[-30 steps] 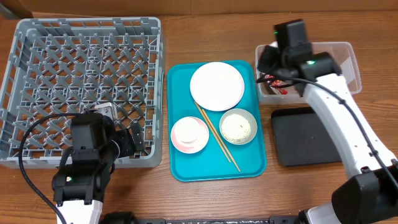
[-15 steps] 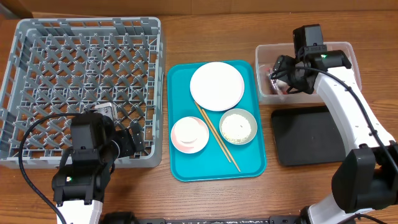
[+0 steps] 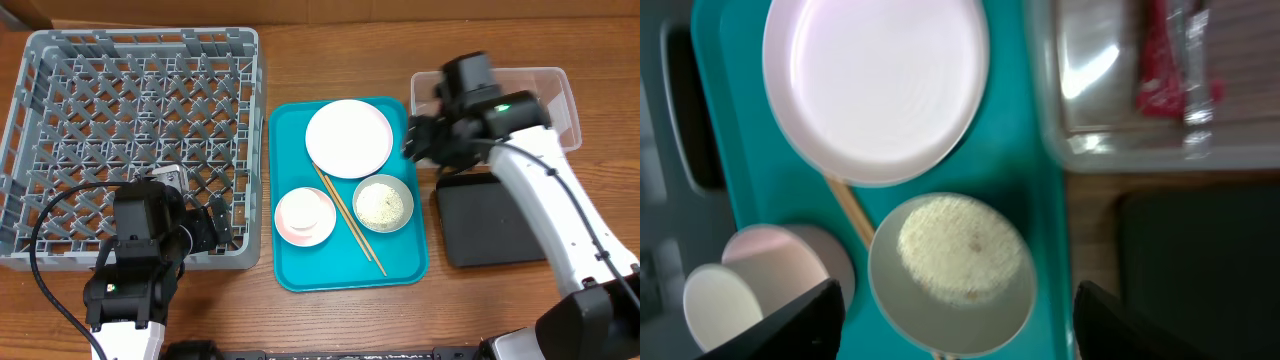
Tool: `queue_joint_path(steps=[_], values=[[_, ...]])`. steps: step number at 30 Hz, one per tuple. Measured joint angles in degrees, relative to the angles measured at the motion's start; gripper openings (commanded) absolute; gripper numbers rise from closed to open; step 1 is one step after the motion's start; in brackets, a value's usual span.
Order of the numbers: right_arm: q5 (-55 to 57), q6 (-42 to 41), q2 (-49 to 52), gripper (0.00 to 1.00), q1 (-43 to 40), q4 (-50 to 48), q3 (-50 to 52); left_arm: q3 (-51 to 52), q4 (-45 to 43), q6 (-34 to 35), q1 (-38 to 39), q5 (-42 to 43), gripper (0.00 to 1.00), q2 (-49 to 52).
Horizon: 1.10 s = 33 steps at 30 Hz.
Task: Sort waste into correct bins and load items into the dishwasher
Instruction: 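Grasp the rim of the white rice bowl with the right gripper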
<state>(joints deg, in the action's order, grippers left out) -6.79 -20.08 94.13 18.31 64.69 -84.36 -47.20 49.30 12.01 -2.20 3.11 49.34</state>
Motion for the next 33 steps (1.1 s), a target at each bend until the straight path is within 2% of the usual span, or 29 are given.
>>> queue_joint_path(steps=[8,10,16,19,25,33], values=[[2.8,0.0,0.0,0.66,12.7,-2.8,8.5,0.0,0.0,0.0,0.0,0.0,1.00,0.1],[3.3,-0.2,0.0,0.59,14.6,-5.7,11.0,0.0,0.0,0.0,0.0,0.0,1.00,0.1],[6.1,0.2,0.0,0.50,20.3,-15.0,18.2,0.0,0.0,0.0,0.0,0.0,1.00,0.1],[6.8,1.4,0.0,0.49,21.9,-16.8,20.3,0.0,0.0,0.0,0.0,0.0,1.00,0.1],[9.1,3.2,0.0,0.36,22.7,-18.4,23.4,0.0,0.0,0.0,0.0,0.0,1.00,0.5],[10.3,3.6,0.0,0.34,22.7,-21.4,26.9,0.0,0.1,0.0,0.0,0.0,1.00,0.8]])
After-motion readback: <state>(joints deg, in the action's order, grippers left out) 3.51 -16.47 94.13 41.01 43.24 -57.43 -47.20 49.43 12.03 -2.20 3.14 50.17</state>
